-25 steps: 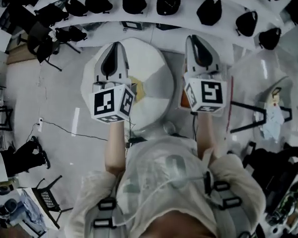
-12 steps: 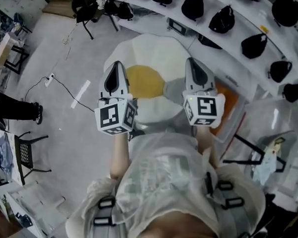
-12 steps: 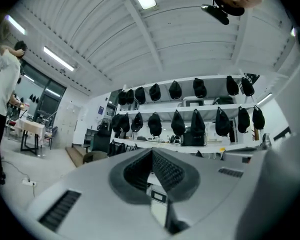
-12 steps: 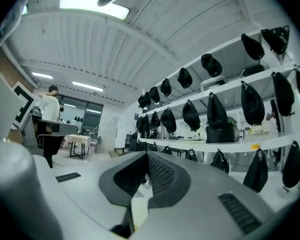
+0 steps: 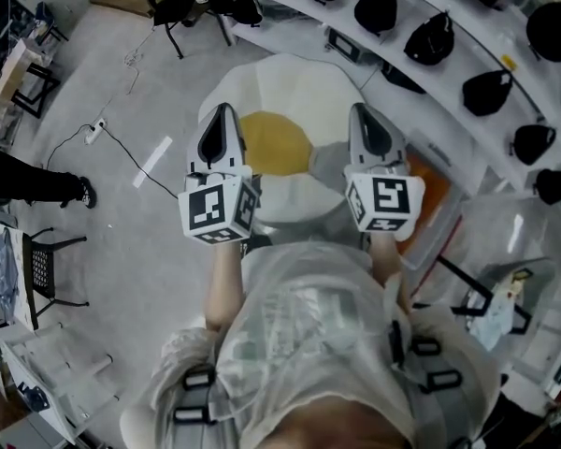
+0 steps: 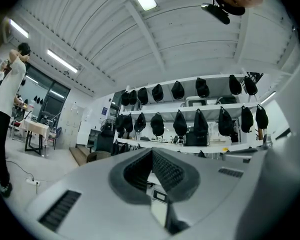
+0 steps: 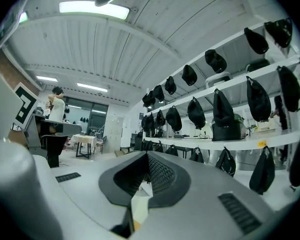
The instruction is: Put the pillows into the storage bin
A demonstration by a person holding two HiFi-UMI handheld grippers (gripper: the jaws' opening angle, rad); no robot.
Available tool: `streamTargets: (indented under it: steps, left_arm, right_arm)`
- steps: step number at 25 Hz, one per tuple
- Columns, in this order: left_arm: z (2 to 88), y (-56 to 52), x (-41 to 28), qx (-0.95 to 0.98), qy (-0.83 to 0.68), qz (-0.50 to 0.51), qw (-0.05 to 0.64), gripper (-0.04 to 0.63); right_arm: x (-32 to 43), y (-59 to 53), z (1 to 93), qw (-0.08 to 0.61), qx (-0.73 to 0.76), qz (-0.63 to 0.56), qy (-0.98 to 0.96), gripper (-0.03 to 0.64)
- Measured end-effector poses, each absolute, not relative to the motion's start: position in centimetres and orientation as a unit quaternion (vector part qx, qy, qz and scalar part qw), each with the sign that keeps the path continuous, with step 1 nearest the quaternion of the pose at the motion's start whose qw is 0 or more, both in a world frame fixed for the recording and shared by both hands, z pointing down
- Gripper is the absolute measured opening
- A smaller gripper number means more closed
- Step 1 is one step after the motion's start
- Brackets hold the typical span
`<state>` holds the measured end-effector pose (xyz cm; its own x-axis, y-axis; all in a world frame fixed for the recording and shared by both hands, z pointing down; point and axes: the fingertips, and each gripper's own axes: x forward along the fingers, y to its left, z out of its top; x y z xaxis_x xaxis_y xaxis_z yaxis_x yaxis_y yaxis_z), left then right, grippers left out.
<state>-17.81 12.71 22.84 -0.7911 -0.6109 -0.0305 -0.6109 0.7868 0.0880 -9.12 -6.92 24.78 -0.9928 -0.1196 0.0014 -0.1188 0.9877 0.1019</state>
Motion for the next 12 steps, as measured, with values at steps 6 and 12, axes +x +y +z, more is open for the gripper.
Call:
streamTargets:
  steps: [6,12]
  left_arm:
    - [23.07,12.68,-17.88,-0.324,0.945,0.052,-0.006,0.008]
    - [23.03,12.49,-18.02,-0.326,0.944,0.055,-0.009,0.007]
  right_arm:
    - [-8.85,-7.17,25.02,0.011,0.070,-0.046,-0.996,0.008]
    - [-8.71,-7.21,25.00,0.008,0.066,-0.049,-0.997,0.008]
